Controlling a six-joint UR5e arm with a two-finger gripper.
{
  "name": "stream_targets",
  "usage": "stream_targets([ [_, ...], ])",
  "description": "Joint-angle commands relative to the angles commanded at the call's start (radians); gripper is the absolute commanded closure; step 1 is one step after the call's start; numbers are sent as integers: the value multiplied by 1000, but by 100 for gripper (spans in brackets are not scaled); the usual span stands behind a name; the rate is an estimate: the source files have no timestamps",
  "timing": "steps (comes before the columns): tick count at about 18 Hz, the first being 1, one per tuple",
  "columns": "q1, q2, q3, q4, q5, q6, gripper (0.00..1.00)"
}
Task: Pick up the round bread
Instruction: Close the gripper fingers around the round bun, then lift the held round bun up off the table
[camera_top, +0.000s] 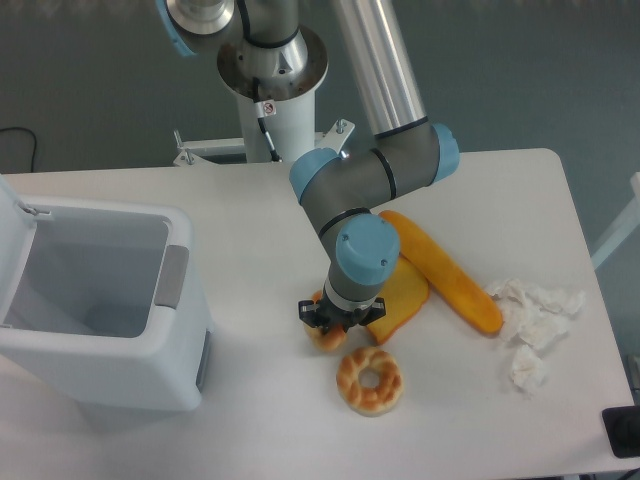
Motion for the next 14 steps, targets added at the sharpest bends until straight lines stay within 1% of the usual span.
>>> stream_targets([
  [3, 0, 12, 8, -3, 5, 0, 94],
  [6, 0, 41, 18, -3, 8, 8, 94],
  [11, 2, 77, 67, -5, 9, 32, 94],
  [14, -2, 115, 90, -5, 11, 69, 94],
])
